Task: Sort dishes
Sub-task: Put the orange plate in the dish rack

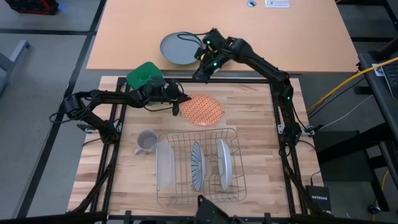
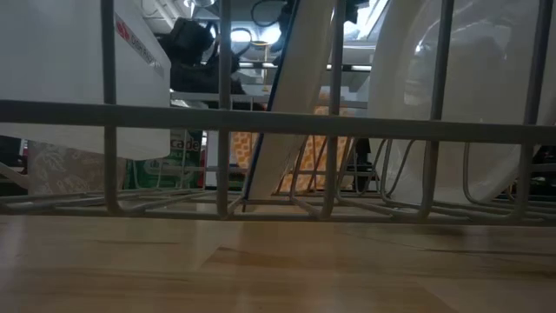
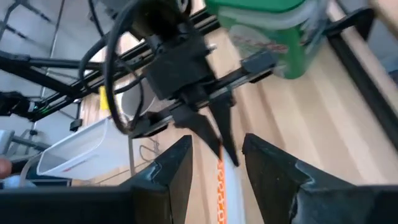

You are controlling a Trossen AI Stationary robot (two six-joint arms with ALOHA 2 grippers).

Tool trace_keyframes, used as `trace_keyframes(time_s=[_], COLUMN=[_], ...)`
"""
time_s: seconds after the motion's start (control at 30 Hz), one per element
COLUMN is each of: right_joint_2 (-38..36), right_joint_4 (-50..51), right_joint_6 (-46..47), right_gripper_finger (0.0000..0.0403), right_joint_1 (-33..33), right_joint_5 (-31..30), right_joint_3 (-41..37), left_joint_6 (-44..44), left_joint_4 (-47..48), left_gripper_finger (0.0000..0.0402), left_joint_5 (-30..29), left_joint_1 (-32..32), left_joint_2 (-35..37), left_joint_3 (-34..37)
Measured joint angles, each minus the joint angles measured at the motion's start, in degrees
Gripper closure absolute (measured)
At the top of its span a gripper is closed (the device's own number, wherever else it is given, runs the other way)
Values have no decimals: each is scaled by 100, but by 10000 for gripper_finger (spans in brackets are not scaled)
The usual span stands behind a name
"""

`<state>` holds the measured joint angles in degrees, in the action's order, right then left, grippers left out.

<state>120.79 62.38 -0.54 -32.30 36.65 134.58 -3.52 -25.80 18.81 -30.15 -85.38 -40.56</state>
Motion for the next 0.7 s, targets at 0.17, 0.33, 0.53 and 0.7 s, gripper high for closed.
trace_keyframes(time_s=[0.17, 0.33, 0.53, 0.7], right_joint_2=[-251, -522, -829, -991], right_joint_4=[179, 259, 393, 810], right_joint_6=[-2, -139, -278, -305], right_gripper_finger=[256, 256, 256, 256], right_joint_1=[-248, -483, -533, -522], right_joint_5=[-142, -188, -581, -1026], right_joint_3=[-48, -48, -48, -50], left_joint_6=[-259, -300, -493, -886], left_joint_4=[2, 6, -2, -8], left_gripper_finger=[400, 400, 401, 401], left_joint_5=[-80, -64, -77, -63], left_joint_1=[-1, -111, -350, -414], left_joint_2=[0, 0, 0, 0], left_joint_3=[-180, -273, -436, -715])
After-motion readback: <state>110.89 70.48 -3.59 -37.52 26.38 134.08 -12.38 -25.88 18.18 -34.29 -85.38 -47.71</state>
